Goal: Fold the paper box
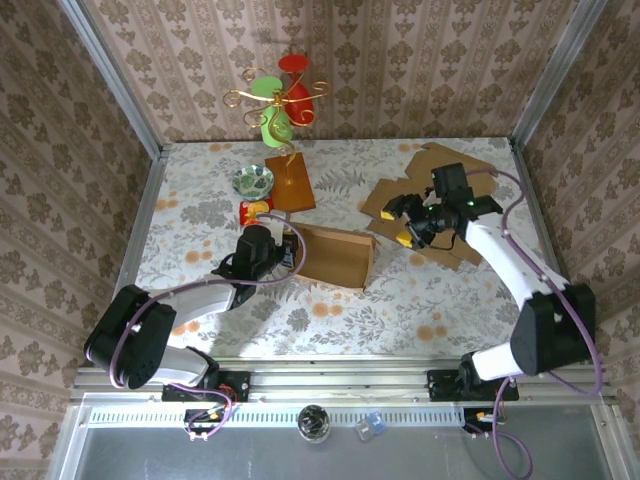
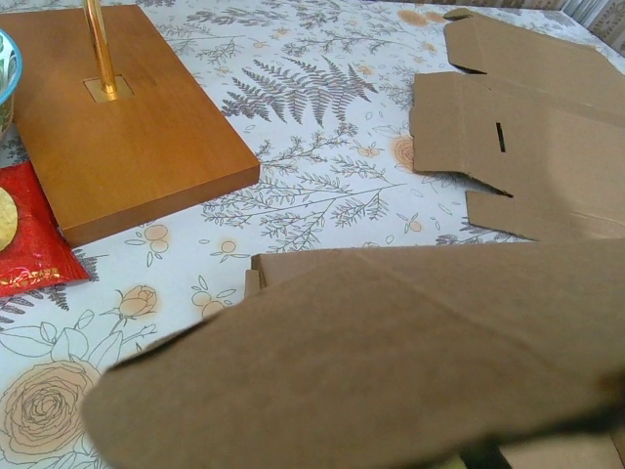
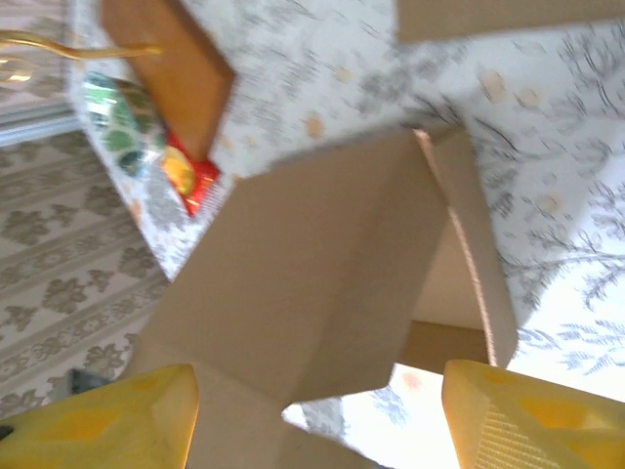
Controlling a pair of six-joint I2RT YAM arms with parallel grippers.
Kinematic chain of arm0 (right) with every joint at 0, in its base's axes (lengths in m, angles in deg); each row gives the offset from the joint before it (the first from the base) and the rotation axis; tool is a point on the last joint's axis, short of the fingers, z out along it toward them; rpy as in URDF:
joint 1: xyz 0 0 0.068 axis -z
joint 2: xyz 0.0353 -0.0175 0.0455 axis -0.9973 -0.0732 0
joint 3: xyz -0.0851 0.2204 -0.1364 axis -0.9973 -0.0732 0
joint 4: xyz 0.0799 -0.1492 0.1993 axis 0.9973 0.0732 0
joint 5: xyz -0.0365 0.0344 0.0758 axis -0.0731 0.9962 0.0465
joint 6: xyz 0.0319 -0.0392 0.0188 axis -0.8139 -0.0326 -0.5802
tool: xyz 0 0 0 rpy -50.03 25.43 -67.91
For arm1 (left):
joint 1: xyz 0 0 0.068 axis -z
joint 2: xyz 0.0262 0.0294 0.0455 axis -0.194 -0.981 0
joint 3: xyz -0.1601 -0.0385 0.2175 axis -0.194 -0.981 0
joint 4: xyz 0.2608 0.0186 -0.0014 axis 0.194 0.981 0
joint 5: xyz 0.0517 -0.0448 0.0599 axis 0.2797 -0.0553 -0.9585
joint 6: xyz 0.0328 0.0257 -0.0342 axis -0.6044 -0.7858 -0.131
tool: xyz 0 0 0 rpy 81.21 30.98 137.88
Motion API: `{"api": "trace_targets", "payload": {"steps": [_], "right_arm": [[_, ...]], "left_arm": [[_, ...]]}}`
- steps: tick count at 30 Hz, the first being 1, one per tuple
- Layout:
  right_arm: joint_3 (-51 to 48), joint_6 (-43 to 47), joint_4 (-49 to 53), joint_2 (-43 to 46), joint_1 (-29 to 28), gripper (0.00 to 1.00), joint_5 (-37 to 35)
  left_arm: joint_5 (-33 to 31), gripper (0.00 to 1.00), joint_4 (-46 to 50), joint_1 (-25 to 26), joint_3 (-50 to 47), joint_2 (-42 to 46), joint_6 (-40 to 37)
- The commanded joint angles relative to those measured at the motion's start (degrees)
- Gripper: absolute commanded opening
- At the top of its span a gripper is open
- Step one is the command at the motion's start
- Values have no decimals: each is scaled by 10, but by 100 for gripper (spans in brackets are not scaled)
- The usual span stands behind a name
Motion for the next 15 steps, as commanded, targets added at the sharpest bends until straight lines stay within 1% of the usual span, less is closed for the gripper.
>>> {"api": "trace_targets", "payload": {"steps": [1, 3, 8, 11, 15], "right_arm": [[7, -22, 29, -27, -2, 68, 64], [7, -29, 13, -43, -2, 67, 71], [4, -50, -26, -85, -5, 59, 94], [0, -62, -50, -107, -10, 55, 109], [-7, -81, -80, -119, -23, 53, 113]], "left_arm": [[-2, 0, 18, 5, 12, 7, -7], [-3, 0, 18, 5, 12, 7, -8], [-3, 0, 19, 6, 12, 7, -8], [-2, 0, 20, 6, 14, 7, -8], [-3, 0, 21, 6, 16, 6, -9]]}}
